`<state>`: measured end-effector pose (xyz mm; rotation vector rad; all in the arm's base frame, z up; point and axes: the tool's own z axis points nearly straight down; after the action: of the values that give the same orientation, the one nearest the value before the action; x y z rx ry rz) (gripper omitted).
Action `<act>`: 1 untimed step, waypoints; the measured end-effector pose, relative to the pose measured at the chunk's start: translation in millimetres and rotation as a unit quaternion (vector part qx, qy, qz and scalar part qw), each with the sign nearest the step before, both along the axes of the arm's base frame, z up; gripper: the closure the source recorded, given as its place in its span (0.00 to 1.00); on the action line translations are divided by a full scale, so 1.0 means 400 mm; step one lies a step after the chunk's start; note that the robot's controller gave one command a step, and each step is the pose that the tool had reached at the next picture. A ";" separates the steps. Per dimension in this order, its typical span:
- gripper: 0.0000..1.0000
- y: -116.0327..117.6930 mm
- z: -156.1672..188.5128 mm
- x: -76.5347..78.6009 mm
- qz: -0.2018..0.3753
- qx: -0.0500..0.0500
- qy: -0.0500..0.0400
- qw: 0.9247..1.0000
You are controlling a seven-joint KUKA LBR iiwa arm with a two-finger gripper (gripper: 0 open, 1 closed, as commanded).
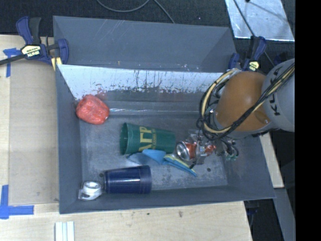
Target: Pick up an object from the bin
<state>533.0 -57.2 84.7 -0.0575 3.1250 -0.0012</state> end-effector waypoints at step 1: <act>1.00 0.000 0.000 0.000 0.000 0.000 0.000 1.000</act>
Offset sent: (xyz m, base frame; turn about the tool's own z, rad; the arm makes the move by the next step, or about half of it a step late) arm 0.0030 0.0002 0.1220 0.0318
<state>532.9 -57.2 84.6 -0.0574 3.1252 -0.0013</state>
